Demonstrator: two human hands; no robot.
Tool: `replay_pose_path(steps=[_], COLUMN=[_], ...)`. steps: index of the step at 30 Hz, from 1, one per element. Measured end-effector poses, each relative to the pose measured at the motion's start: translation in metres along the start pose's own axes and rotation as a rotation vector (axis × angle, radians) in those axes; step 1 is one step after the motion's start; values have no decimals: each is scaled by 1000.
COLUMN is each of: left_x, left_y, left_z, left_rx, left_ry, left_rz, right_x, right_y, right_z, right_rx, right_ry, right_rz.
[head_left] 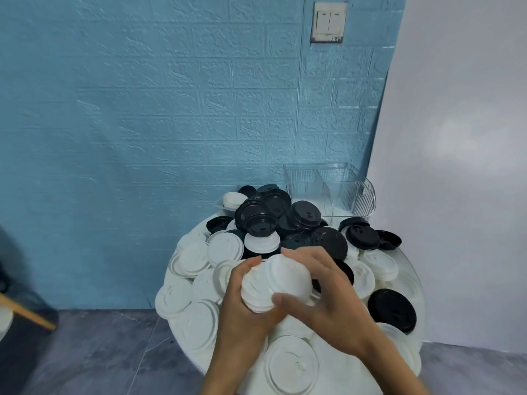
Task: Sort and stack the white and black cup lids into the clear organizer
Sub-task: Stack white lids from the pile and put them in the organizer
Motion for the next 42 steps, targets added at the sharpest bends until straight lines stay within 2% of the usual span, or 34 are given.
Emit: replay_pose_path(steps=[5,15,17,19,22,27,31,33,35,37,42], left_x=[-2,-4,-6,-10,-13,-14,-8,-7,-6,-7,-9], left_y=[0,-5,-7,-8,-7,-5,-3,-3,-2,-1,-1], left_z=[0,-1,2,5,6,4,4,3,2,2,5], left_rx=[12,49,120,241,353,406,396,385,368,360,399], left_ry=[-48,-96,-186,-402,-669,-584,-505,-490,-485,-471,-445], left_rz=[-15,87,148,197,162,29,6,2,-12,-31,-55], right_x=[-20,-30,-29,-25,-23,-26,-21,-21,-28,-33,-34], right_y=[11,19,20,20,19,18,16,14,11,10,10], right_z=[3,4,2,0,-2,-2,-13,-21,-23,-22,-25], right_rx=[-18,-53,-66,-77,-98,-158,-352,-457,-531,-557,-544], right_ry=[24,112,182,254,309,415,669,633,630,678,728], right_rz=[71,189,208,207,214,222,111,70,110,132,41])
Point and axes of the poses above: each hand's wrist, its own y-axis towards the middle knuckle, its own x-axis out of the back of the hand, z = x × y, the point moved 7 cm from there along y, towards the middle knuckle, and after that the axes turned 1 degree about y, right-handed, at the moved point
